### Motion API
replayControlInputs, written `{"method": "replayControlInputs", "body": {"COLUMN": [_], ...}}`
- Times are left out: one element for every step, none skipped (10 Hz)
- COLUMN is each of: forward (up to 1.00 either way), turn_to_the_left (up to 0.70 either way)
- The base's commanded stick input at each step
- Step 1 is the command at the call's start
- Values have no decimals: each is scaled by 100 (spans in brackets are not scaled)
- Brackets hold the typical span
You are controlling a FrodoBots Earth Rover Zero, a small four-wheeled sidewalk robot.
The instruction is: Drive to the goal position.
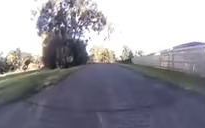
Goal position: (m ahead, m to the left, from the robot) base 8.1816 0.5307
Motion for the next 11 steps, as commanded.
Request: {"method": "replayControlInputs", "body": {"forward": [100, 100, 100, 100, 100, 100, 100, 100, 100, 100, 100], "turn_to_the_left": [0, 0, 0, 0, 0, 0, 0, 0, 0, 0, 0]}}
